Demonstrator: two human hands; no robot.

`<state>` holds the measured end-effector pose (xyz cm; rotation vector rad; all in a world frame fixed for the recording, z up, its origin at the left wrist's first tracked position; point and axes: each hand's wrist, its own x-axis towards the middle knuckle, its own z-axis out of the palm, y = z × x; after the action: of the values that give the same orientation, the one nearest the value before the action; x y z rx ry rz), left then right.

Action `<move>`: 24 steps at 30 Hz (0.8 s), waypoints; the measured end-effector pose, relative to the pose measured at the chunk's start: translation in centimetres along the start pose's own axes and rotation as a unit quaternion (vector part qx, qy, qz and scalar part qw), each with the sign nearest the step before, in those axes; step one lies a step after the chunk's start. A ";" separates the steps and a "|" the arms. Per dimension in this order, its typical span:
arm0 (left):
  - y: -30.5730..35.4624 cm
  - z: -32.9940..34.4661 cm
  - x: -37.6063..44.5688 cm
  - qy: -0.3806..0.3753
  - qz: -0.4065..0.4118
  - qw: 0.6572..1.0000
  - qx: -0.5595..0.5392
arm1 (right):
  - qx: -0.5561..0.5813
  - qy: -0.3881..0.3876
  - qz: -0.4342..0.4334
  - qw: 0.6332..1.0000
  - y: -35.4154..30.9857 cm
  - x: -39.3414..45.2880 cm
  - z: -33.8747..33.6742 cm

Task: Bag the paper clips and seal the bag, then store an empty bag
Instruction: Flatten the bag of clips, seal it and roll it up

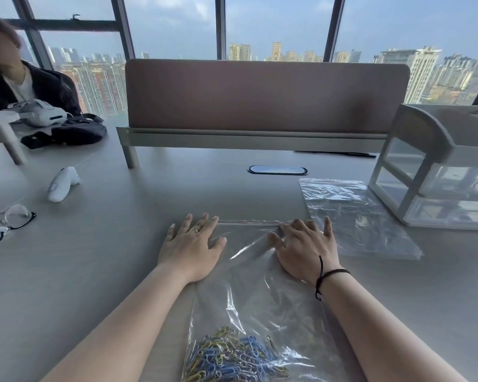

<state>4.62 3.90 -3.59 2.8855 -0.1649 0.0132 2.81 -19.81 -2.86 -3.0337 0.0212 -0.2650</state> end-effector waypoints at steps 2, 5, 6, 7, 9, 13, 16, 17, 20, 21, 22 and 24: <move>0.1 -0.1 0.2 0.000 0.010 1.000 -0.006 | 0.009 0.001 0.003 1.000 0.1 0.3 0.1; 0.1 0.0 0.9 0.012 -0.012 0.999 -0.049 | 0.028 -0.004 0.011 1.000 0.1 0.5 0.2; 0.1 0.0 1.1 0.026 -0.018 0.997 -0.064 | 0.033 0.000 0.016 0.999 0.1 0.5 0.2; 0.1 0.0 1.2 0.049 -0.018 0.996 -0.075 | 0.037 0.006 0.022 0.999 0.2 0.6 0.2; 0.0 0.0 1.3 0.109 0.004 0.990 -0.085 | 0.041 0.023 0.025 0.999 0.5 0.7 0.3; -0.5 -0.1 1.4 0.159 0.040 0.979 -0.123 | 0.027 0.069 -0.034 0.997 1.3 0.9 0.6; -0.8 0.1 1.6 0.140 0.056 0.972 -0.178 | 0.040 0.076 -0.057 0.995 1.3 1.0 0.6; -0.8 0.1 1.7 0.140 0.064 0.973 -0.173 | 0.042 0.070 -0.058 0.995 1.2 1.1 0.6; -0.8 0.0 1.8 0.170 0.091 0.967 -0.168 | 0.042 0.053 -0.060 0.996 1.3 1.6 0.8; -0.8 -0.1 1.8 0.191 0.100 0.960 -0.179 | 0.047 0.058 -0.063 0.995 1.4 1.7 0.8; -0.8 -0.3 1.8 0.216 0.114 0.950 -0.192 | 0.061 0.074 -0.065 0.993 1.5 1.8 0.8; -0.6 -0.5 1.7 0.252 0.124 0.935 -0.215 | 0.117 0.119 -0.054 0.985 1.6 2.0 0.4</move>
<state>6.38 4.47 -3.21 2.3150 -0.3764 0.6688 4.82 -21.44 -3.06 -2.7567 -0.1459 -0.5925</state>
